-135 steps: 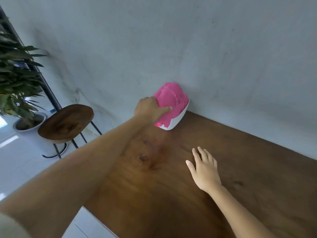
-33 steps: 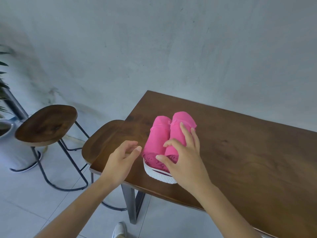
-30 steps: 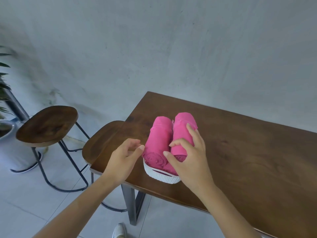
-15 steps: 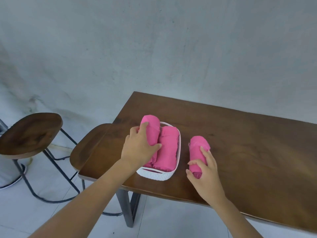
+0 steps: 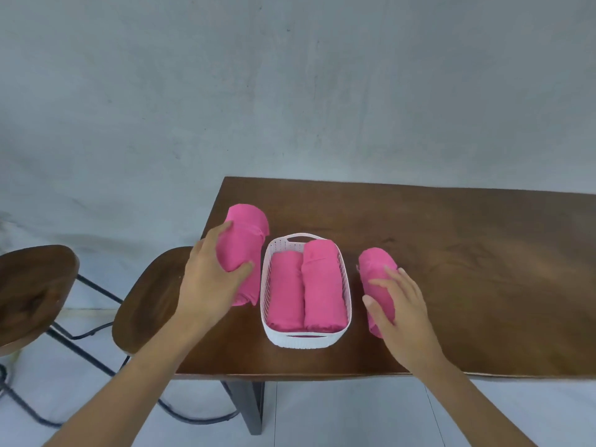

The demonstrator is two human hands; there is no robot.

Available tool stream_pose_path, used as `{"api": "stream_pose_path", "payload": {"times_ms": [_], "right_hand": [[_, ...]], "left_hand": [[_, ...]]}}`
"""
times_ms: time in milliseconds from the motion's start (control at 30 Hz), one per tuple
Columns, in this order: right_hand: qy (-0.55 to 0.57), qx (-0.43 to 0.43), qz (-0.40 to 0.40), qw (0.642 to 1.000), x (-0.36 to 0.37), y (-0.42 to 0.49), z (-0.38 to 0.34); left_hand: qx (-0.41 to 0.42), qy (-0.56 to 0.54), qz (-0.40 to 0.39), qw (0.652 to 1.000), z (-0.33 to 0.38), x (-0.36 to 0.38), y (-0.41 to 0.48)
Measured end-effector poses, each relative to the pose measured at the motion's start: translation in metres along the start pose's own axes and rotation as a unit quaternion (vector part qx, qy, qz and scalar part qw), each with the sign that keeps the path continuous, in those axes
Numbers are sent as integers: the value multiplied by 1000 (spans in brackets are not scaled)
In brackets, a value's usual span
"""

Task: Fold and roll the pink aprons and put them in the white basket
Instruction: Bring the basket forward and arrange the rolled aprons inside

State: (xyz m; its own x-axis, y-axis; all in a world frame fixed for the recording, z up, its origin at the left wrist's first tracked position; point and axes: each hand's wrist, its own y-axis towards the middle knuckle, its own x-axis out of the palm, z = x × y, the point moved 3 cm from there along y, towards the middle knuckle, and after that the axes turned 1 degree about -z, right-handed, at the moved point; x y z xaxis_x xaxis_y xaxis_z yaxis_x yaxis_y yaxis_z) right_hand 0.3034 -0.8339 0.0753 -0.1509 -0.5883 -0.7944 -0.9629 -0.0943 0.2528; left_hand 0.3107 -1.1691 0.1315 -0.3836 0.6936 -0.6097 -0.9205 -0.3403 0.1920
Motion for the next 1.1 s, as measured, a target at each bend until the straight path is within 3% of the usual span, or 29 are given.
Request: {"api": "stream_pose_path", "payload": {"times_ms": [200, 367, 567, 700, 900, 1100], "right_hand": [[-8, 14, 7, 1000, 5, 9, -66], [-94, 118, -43, 988, 36, 5, -97], [-170, 219, -54, 959, 55, 4, -110], [-160, 246, -41, 955, 56, 7, -116], [-87, 258, 48, 961, 50, 8, -125], [3, 285, 100, 953, 34, 13, -127]], "left_hand": [[-46, 30, -42, 998, -50, 3, 8], [-20, 54, -144, 988, -78, 24, -12], [45, 89, -150, 984, -71, 18, -13], [60, 99, -156, 981, -71, 15, -11], [152, 46, -149, 976, -51, 7, -20], [178, 12, -166, 970, -24, 19, -16]]}}
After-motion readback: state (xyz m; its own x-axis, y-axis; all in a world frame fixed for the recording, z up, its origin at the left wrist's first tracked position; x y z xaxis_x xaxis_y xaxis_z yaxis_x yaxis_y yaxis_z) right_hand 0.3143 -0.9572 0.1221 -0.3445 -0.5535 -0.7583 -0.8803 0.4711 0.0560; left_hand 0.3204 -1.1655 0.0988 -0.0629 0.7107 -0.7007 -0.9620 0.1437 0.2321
